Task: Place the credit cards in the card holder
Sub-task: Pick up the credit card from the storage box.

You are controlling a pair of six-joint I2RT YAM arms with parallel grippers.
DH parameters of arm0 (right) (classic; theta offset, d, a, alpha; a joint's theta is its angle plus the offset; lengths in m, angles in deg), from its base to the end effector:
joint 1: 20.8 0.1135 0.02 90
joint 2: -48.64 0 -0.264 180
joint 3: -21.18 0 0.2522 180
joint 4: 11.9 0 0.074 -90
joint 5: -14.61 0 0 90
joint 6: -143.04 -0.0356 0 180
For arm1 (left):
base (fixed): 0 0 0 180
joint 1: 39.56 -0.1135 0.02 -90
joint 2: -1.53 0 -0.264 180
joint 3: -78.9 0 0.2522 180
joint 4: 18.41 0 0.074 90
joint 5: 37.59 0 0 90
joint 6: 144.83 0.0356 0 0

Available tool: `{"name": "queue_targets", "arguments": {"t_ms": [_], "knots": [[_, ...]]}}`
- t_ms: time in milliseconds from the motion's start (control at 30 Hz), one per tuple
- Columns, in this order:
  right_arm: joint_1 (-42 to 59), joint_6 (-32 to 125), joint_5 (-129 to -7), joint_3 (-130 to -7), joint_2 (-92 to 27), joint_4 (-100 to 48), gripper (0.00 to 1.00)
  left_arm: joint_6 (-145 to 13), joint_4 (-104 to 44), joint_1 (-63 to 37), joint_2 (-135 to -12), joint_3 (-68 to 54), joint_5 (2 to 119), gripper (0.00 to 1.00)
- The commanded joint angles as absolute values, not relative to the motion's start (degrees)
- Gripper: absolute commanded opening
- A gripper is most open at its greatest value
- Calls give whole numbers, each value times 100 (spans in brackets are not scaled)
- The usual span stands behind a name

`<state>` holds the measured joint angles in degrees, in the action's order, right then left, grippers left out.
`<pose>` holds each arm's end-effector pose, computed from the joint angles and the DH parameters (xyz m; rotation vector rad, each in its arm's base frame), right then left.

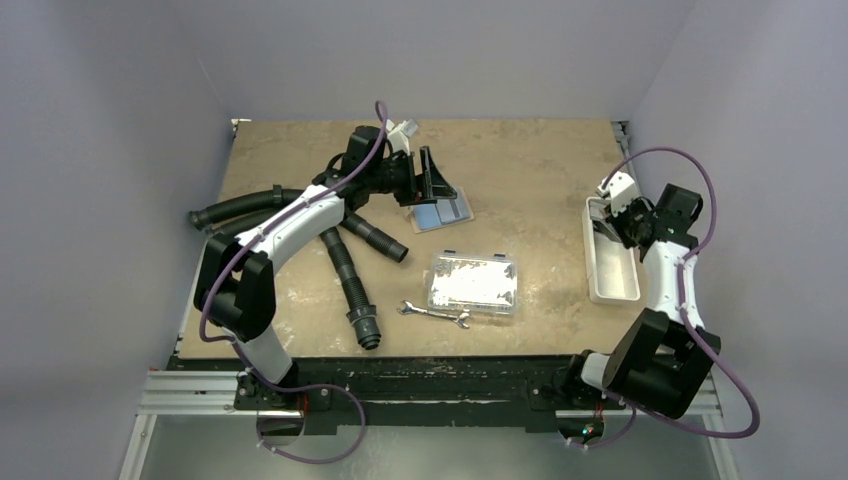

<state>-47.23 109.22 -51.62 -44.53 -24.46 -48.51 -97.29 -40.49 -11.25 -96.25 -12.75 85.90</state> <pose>0.2482 -0.1073 0.2596 -0.7773 2.1378 -0.2766 0.3410 -0.2060 0.2991 0.1237 2.2609 -1.3188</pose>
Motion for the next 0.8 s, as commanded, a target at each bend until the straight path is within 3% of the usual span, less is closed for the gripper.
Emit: {"name": "queue_targets", "arguments": {"t_ms": [0, 767], "knots": [[-4757, 10120, -4809, -4483, -2153, -4503, 0, -9773, -3798, -1066, -9500, -1230, 8730, 73], [-4747, 6161, -6314, -4277, -1888, -2895, 0, -9755, -3801, -988, -9463, -1249, 8742, 73]]}}
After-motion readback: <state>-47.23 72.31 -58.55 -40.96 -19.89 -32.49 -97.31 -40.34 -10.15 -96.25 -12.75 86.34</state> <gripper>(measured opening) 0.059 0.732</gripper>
